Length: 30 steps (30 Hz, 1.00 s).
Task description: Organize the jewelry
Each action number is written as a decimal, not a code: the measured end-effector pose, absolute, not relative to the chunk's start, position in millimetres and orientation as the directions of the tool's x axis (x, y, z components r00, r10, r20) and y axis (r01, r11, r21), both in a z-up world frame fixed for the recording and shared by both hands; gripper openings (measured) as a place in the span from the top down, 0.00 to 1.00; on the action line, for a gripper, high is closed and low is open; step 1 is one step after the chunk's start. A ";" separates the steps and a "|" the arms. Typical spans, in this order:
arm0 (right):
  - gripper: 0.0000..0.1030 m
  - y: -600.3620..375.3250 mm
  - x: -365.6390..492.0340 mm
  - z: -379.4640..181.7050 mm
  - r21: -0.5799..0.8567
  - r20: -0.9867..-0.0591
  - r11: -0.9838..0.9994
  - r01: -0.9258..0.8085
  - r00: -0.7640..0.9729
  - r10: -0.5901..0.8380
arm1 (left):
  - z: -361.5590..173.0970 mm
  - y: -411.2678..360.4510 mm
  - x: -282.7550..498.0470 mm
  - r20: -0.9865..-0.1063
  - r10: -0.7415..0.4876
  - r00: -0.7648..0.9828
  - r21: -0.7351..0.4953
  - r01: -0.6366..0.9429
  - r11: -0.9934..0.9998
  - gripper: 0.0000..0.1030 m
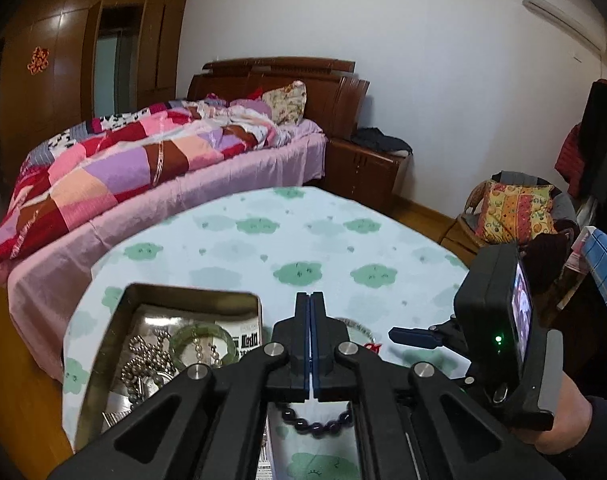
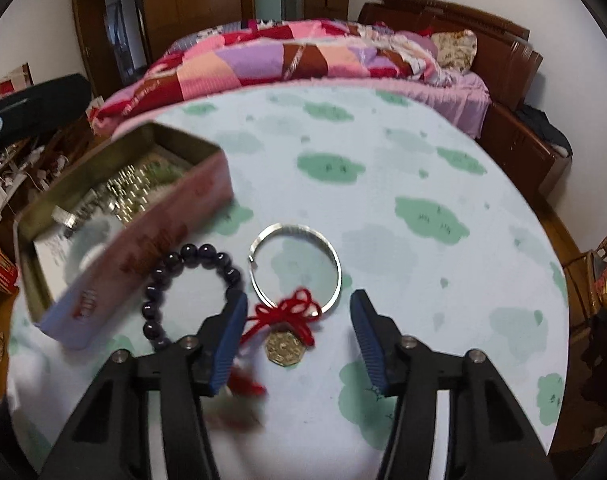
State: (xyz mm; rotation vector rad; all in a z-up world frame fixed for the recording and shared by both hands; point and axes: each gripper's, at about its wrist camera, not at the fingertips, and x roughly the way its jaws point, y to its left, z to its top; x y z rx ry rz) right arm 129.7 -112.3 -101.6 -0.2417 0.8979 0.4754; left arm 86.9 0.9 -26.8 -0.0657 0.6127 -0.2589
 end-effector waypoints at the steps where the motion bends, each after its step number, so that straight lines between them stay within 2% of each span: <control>1: 0.52 -113.0 130.4 -104.7 -0.002 -0.801 0.869 -0.495 0.521 0.295 | -27.8 1.1 86.0 -0.562 -0.263 0.784 -0.140 0.224 0.965 1.00; 2: 0.54 -113.5 131.1 -106.8 0.004 -0.807 0.866 -0.499 0.510 0.298 | -28.7 1.1 85.4 -0.563 -0.264 0.783 -0.140 0.224 0.964 1.00; 3: 0.63 -114.2 130.7 -107.8 0.011 -0.811 0.866 -0.501 0.502 0.300 | -29.9 1.7 84.8 -0.563 -0.258 0.785 -0.139 0.217 0.966 1.00; 4: 0.78 -115.2 132.0 -109.8 0.027 -0.815 0.864 -0.503 0.490 0.310 | -30.7 1.8 84.8 -0.570 -0.255 0.781 -0.140 0.214 0.967 1.00; 5: 0.86 -116.2 132.1 -110.6 0.041 -0.814 0.861 -0.507 0.482 0.323 | -31.9 2.1 85.1 -0.577 -0.262 0.774 -0.147 0.217 0.965 1.00; 8: 0.94 -117.8 127.6 -108.3 0.067 -0.806 0.853 -0.518 0.476 0.352 | -35.2 1.8 85.3 -0.591 -0.273 0.759 -0.162 0.220 0.962 0.95; 9: 0.96 -118.2 125.9 -106.7 0.064 -0.801 0.854 -0.516 0.484 0.353 | -37.2 0.4 84.6 -0.595 -0.274 0.755 -0.160 0.222 0.962 0.86; 10: 0.96 -121.3 122.5 -102.0 0.065 -0.788 0.857 -0.511 0.500 0.358 | -38.8 -1.1 84.4 -0.599 -0.273 0.753 -0.158 0.223 0.962 0.66; 11: 0.96 -123.0 120.4 -99.3 0.064 -0.780 0.860 -0.506 0.512 0.359 | -40.6 -2.6 83.0 -0.603 -0.266 0.752 -0.153 0.218 0.964 0.54; 12: 0.97 -126.5 118.0 -95.2 0.061 -0.770 0.865 -0.498 0.528 0.358 | -41.2 -3.6 81.4 -0.600 -0.258 0.757 -0.147 0.213 0.966 0.37; 13: 0.97 -133.1 114.4 -89.1 0.060 -0.756 0.872 -0.486 0.548 0.358 | -42.2 -5.3 78.4 -0.590 -0.254 0.766 -0.139 0.213 0.967 0.35; 17: 0.97 -152.3 108.9 -72.6 0.072 -0.722 0.889 -0.452 0.592 0.359 | -54.4 -22.1 76.0 -0.617 -0.262 0.742 -0.110 0.248 0.962 0.35; 20: 0.97 -164.0 106.8 -62.8 0.077 -0.701 0.899 -0.430 0.619 0.356 | -68.3 -40.6 77.0 -0.654 -0.219 0.724 -0.042 0.255 0.966 0.37; 22: 0.97 -171.0 105.5 -57.7 0.083 -0.690 0.904 -0.419 0.631 0.356 | -78.2 -49.7 80.9 -0.685 -0.225 0.693 -0.039 0.273 0.961 0.57; 23: 0.97 -172.1 105.2 -56.7 0.084 -0.688 0.905 -0.417 0.633 0.355 | -82.5 -53.1 83.3 -0.699 -0.218 0.681 -0.037 0.270 0.962 0.59; 30: 0.97 -175.8 105.5 -65.7 0.110 -0.689 0.902 -0.417 0.622 0.372 | -114.0 -67.9 102.5 -0.777 -0.204 0.596 -0.048 0.267 0.963 0.59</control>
